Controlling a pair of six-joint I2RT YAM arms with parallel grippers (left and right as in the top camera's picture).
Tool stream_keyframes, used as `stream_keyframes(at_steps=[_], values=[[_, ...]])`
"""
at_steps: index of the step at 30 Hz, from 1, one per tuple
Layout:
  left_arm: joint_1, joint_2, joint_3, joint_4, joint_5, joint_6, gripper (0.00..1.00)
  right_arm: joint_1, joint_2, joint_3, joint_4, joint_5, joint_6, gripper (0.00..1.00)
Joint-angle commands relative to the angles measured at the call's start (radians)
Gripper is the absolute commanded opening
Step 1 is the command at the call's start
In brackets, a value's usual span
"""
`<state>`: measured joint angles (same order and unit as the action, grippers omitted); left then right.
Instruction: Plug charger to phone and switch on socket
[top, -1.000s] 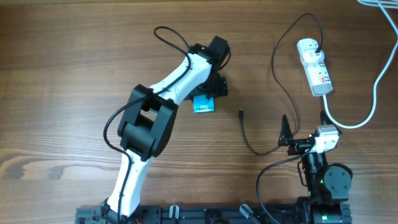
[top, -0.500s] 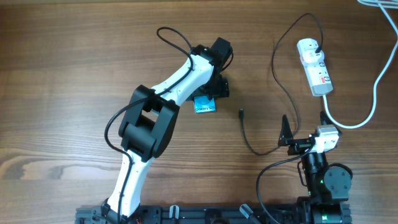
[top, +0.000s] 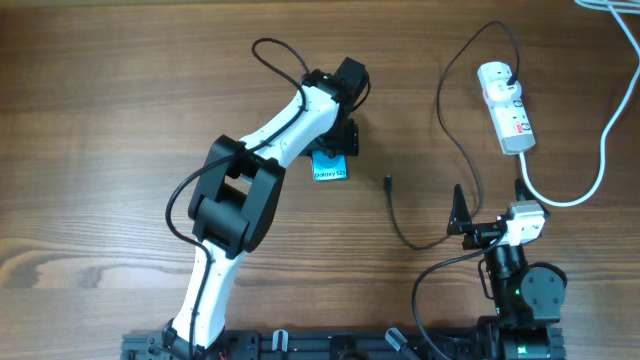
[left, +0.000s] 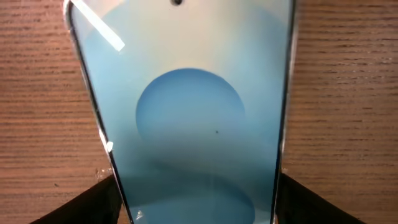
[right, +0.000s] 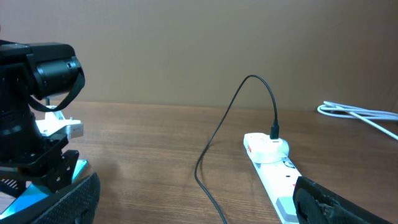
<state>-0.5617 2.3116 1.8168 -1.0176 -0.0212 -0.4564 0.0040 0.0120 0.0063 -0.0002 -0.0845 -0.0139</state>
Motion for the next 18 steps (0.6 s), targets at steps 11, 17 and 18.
stream_keyframes(at_steps=[11,17,18], values=[[0.008,0.034,-0.020,0.019,-0.006,0.046,0.89,0.003,-0.002,-0.001,0.002,0.006,-0.011,1.00],[0.008,0.034,-0.020,0.038,0.001,-0.039,0.92,0.003,-0.002,-0.001,0.002,0.007,-0.011,1.00],[0.008,0.034,-0.020,0.045,0.001,-0.039,0.93,0.003,-0.002,-0.001,0.002,0.006,-0.011,1.00]])
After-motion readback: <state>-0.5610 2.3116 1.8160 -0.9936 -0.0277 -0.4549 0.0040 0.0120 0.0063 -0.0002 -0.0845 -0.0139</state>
